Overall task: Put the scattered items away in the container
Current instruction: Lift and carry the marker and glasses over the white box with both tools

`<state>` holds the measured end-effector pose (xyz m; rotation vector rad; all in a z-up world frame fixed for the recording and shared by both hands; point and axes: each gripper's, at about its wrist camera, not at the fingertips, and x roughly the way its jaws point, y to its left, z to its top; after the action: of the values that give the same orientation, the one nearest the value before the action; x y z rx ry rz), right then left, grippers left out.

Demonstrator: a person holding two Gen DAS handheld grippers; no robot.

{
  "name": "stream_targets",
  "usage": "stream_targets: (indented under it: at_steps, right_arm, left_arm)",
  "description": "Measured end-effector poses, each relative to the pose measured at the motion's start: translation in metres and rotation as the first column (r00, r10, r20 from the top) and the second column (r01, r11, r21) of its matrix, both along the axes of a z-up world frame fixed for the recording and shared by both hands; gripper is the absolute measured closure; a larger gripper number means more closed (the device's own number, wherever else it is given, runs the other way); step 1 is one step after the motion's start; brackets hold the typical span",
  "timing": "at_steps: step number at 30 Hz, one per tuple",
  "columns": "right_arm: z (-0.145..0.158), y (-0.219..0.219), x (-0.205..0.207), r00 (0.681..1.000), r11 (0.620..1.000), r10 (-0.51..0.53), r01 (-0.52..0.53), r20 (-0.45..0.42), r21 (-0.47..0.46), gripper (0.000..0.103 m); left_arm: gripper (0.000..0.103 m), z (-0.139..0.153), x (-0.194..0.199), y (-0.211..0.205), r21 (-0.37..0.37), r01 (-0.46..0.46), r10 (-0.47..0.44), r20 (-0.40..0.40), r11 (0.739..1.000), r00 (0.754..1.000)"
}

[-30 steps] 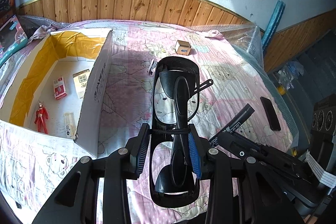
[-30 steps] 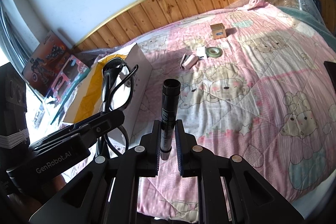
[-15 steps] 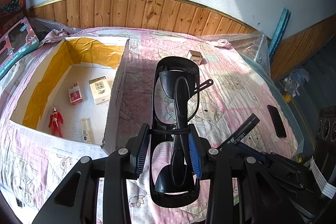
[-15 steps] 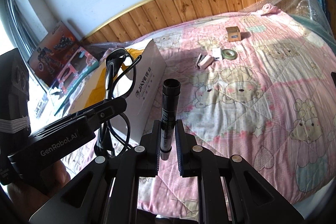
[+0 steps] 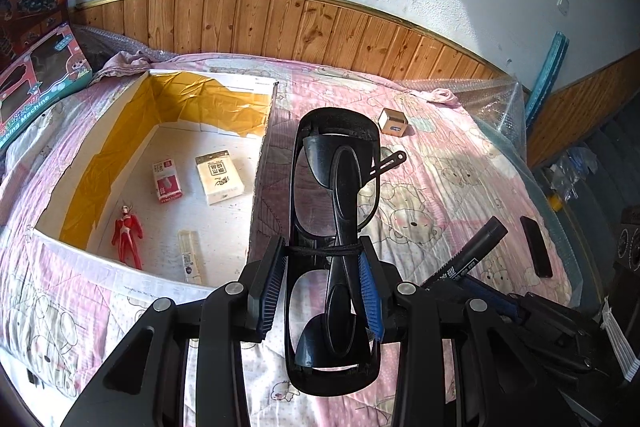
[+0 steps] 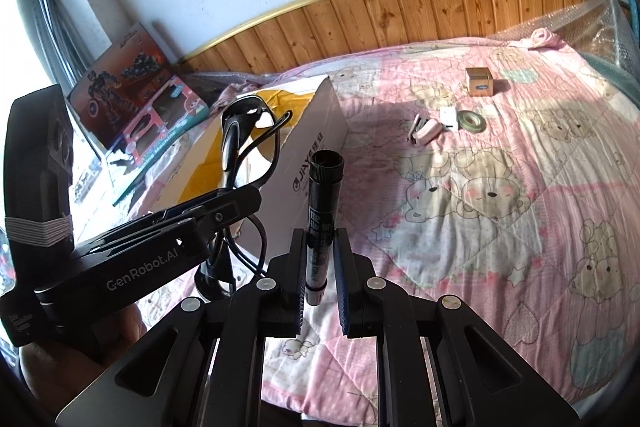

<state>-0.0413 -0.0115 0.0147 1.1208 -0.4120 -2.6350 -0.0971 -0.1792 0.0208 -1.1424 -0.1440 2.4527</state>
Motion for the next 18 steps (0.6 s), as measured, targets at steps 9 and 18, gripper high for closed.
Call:
stream_targets:
  at_steps: [9,18]
  right_arm:
    - [0.003,-0.016,-0.012,0.999,0.999,0.043,-0.043,-0.007,0.006,0.09]
    - [0.008,-0.026,-0.023,0.997,0.997,0.071,-0.071,-0.015,0.007,0.09]
  left_arm:
    - [0.066,0.003,-0.009,-0.02,0.01,-0.035,0.035,0.004,0.999,0.999]
    - [0.066,0.011,-0.016,-0.034,0.024,-0.053,0.053,-0.001,0.998,0.999]
